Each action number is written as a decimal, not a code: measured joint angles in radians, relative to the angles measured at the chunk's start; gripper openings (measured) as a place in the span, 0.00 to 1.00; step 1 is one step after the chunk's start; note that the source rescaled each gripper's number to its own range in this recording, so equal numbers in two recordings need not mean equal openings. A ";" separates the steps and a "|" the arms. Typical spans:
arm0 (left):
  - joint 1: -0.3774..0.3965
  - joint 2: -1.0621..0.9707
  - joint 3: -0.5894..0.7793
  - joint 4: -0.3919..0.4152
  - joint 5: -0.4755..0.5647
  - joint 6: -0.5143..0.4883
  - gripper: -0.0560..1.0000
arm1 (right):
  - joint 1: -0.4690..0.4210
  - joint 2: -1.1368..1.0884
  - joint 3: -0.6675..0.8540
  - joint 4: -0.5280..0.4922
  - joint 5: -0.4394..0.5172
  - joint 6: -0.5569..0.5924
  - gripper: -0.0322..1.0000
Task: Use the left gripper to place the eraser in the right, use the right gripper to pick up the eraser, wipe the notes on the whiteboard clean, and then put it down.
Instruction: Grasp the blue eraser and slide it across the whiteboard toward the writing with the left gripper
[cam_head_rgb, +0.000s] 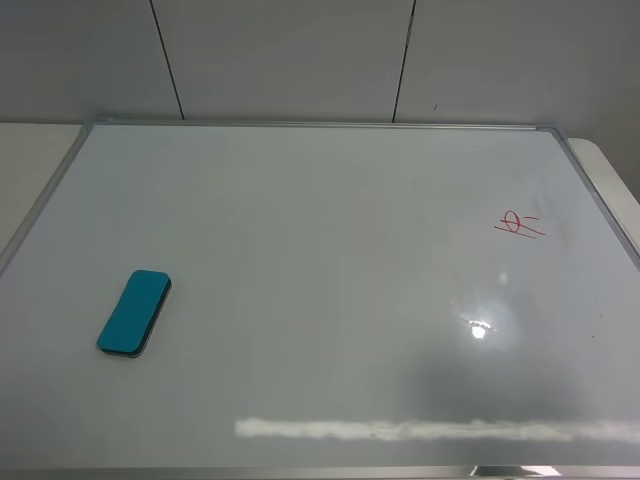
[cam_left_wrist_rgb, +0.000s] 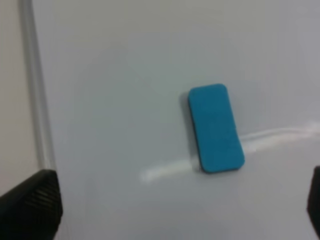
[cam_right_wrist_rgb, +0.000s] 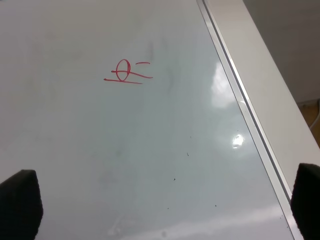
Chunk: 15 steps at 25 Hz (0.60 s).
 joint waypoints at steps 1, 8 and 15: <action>0.000 0.043 -0.007 -0.007 -0.001 0.000 1.00 | 0.000 0.000 0.000 0.000 0.000 0.000 1.00; 0.000 0.371 -0.014 -0.014 -0.016 -0.052 1.00 | 0.000 0.000 0.000 0.000 0.000 0.000 1.00; -0.021 0.628 -0.015 -0.032 -0.106 -0.064 1.00 | 0.000 0.000 0.000 0.000 0.000 0.000 1.00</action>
